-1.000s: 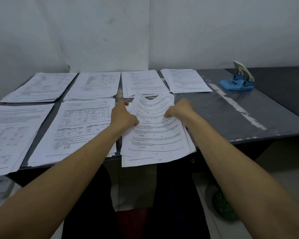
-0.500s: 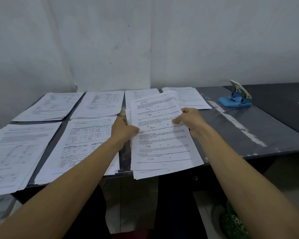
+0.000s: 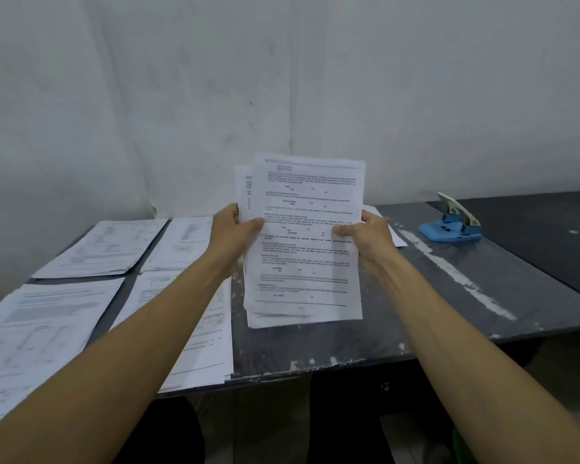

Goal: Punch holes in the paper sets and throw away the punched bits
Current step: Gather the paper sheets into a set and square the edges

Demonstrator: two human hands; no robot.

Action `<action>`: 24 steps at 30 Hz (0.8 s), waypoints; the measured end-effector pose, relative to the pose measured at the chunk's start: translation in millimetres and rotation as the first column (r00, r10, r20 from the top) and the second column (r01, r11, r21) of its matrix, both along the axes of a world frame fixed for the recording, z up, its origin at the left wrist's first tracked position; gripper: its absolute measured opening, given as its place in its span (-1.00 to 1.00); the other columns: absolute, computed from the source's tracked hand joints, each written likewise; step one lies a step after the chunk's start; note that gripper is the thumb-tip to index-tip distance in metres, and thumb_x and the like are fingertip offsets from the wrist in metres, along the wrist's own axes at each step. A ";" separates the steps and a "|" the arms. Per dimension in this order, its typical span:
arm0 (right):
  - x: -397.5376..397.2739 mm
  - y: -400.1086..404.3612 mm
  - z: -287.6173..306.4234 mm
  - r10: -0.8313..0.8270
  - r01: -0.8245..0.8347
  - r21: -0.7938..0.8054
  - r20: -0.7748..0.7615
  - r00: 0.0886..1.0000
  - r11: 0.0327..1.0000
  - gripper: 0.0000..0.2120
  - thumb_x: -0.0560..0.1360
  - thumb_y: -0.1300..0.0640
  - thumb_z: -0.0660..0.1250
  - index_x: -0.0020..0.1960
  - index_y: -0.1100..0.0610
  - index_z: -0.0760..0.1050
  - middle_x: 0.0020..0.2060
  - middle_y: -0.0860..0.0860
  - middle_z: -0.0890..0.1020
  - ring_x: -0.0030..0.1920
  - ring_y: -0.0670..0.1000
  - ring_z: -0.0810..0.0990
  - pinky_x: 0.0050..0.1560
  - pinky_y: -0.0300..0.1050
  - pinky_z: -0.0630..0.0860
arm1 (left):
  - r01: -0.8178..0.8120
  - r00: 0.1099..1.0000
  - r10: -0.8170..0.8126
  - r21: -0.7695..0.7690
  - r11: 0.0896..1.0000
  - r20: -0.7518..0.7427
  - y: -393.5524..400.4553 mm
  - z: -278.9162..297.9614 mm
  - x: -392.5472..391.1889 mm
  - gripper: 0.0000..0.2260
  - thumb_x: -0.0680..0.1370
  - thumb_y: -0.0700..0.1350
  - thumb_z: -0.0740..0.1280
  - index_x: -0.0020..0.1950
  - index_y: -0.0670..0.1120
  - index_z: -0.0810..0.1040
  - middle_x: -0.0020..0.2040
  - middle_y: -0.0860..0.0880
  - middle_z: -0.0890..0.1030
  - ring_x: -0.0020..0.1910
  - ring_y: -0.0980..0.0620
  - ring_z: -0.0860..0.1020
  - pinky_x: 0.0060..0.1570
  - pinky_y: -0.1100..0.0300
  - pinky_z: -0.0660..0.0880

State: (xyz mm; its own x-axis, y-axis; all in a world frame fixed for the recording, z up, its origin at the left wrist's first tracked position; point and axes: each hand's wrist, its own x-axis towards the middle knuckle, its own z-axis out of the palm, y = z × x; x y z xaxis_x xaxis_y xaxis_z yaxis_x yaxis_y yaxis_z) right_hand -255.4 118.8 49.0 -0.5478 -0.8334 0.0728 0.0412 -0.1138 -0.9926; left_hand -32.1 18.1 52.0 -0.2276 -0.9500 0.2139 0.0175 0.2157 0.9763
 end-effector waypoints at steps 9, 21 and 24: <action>5.5 -5.1 29.1 -0.048 0.032 -0.148 -0.106 0.993 0.989 -0.76 0.42 0.33 0.47 0.06 0.14 0.63 -0.09 -0.02 0.74 -0.12 0.00 0.73 -0.18 -0.12 0.67 | -0.045 0.998 0.035 -0.203 0.978 -0.053 3.5 31.9 3.9 -0.85 0.54 -0.11 0.46 0.08 -0.02 0.57 0.01 0.08 0.68 -0.13 0.16 0.69 -0.19 0.25 0.62; 12.5 -8.1 39.3 -0.102 0.066 -0.165 -0.222 0.970 0.984 -0.78 0.44 0.27 0.42 0.02 0.02 0.57 -0.06 -0.07 0.69 -0.09 -0.04 0.68 -0.21 -0.14 0.64 | -0.023 0.999 0.012 -0.267 0.963 -0.044 6.1 32.5 -6.5 -0.79 0.58 -0.06 0.41 0.20 0.01 0.53 0.05 0.12 0.66 -0.12 0.18 0.68 -0.31 0.37 0.57; 12.2 -8.0 36.2 -0.115 0.087 -0.131 -0.216 0.970 0.987 -0.75 0.42 0.27 0.42 0.07 0.08 0.58 -0.06 -0.04 0.70 -0.08 0.00 0.69 -0.20 -0.10 0.64 | -0.007 0.999 -0.004 -0.274 0.962 -0.043 7.6 30.7 -4.4 -0.77 0.55 -0.05 0.45 0.19 0.04 0.56 0.02 0.16 0.66 -0.12 0.20 0.67 -0.29 0.37 0.58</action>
State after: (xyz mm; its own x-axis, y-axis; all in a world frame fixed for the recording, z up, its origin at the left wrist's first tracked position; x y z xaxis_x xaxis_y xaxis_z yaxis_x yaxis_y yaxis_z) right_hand -243.2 110.7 85.2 -0.5874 -0.7523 0.2985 -0.1970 -0.2248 -0.9543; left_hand -36.6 25.7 82.7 -0.2112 -0.8542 0.4751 0.0572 0.4745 0.8784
